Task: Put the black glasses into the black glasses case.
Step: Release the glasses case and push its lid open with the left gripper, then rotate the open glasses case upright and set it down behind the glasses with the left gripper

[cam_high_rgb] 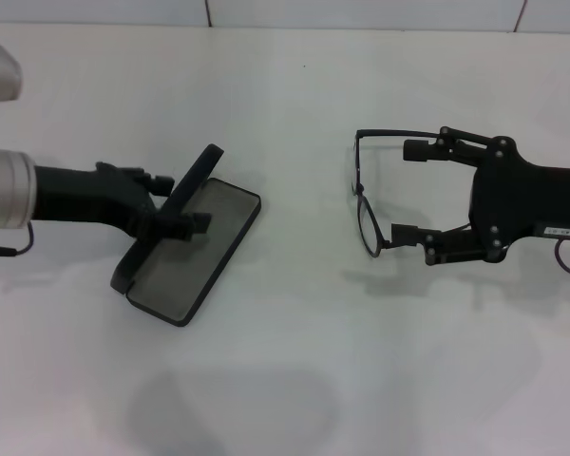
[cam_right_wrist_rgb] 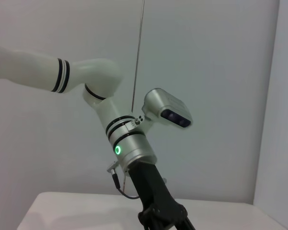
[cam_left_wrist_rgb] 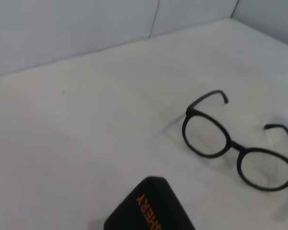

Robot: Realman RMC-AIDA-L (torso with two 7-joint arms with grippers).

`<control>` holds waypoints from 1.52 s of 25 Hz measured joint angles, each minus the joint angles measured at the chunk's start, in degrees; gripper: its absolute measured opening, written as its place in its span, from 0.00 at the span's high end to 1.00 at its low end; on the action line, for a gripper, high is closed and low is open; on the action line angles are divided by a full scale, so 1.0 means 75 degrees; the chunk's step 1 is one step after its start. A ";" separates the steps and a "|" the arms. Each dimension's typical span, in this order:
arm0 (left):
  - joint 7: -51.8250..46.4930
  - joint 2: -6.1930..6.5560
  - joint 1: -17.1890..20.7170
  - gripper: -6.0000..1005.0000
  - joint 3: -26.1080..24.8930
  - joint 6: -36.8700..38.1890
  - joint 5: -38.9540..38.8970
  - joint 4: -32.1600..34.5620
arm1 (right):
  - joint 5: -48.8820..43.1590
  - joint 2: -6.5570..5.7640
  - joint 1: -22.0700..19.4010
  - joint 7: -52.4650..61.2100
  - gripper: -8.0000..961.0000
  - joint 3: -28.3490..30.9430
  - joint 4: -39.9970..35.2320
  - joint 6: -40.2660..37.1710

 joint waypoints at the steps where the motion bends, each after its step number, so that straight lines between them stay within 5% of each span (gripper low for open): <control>1: -0.0053 -0.0029 -0.0032 0.13 -0.0007 -0.0009 0.0110 0.0003 | 0.0000 0.0000 0.0006 0.0000 0.07 -0.0012 -0.0002 0.0003; 11: -0.0213 -0.0128 -0.0149 0.13 -0.0010 -0.0120 0.0601 0.0089 | -0.0001 -0.0005 -0.0029 0.0001 0.07 -0.0033 -0.0020 0.0012; 19: -0.0135 -0.0115 -0.0256 0.41 -0.0010 -0.0270 0.0601 0.0046 | -0.0106 -0.0043 -0.0109 0.0001 0.08 -0.0078 -0.0064 -0.0148; 25: 0.0111 -0.0123 -0.0366 0.62 -0.0012 -0.0623 0.0303 0.0040 | -0.0894 -0.0115 -0.0305 -0.0132 0.08 -0.0232 -0.0622 -0.1390; 38: 0.1629 -0.0108 -0.1692 0.86 0.0062 -0.1879 0.0303 -0.1001 | -0.0918 -0.0060 -0.0435 -0.0403 0.08 -0.0598 -0.0576 -0.1399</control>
